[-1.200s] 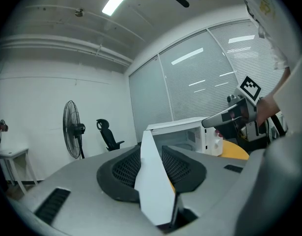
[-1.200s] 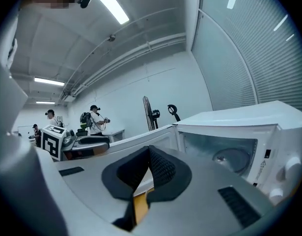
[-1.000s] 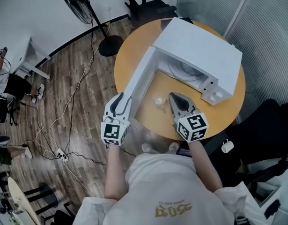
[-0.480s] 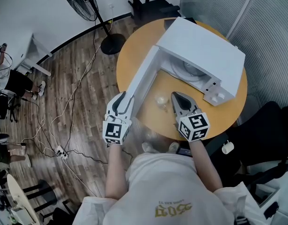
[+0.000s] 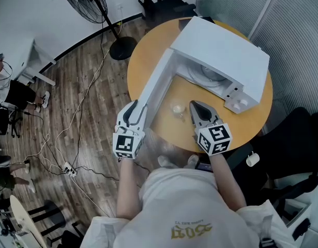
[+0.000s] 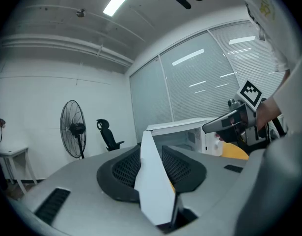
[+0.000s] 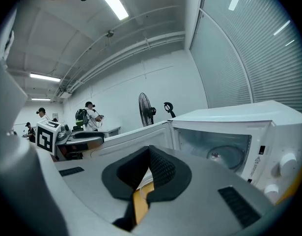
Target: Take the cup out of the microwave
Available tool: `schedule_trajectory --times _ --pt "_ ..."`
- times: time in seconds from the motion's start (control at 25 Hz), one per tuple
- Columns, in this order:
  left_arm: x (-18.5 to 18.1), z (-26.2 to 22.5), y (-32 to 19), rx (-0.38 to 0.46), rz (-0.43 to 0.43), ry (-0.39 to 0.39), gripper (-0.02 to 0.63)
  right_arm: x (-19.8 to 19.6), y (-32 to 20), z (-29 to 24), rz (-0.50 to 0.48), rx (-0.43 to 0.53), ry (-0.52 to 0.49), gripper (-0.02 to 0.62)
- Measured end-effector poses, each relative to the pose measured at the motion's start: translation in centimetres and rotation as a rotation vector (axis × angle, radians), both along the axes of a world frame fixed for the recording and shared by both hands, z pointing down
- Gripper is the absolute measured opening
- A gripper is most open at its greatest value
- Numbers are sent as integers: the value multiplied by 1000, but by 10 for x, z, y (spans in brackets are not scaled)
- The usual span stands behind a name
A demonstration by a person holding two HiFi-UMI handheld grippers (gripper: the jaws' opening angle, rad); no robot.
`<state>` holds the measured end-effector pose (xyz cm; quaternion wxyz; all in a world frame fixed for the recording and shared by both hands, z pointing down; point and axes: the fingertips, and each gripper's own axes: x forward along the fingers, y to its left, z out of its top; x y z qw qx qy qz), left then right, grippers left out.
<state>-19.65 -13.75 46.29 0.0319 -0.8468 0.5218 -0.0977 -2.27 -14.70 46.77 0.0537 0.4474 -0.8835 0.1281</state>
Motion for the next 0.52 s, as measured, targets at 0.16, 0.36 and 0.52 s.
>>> schedule_trajectory --times 0.16,0.36,0.52 --pt "-2 -1 0 0 2 2 147 -1 1 -1 5 0 3 11" --pt "-2 -2 0 -2 3 6 147 -3 3 -1 2 3 5 11" --pt "-1 1 0 -1 3 8 147 -6 3 -1 -6 10 6 11"
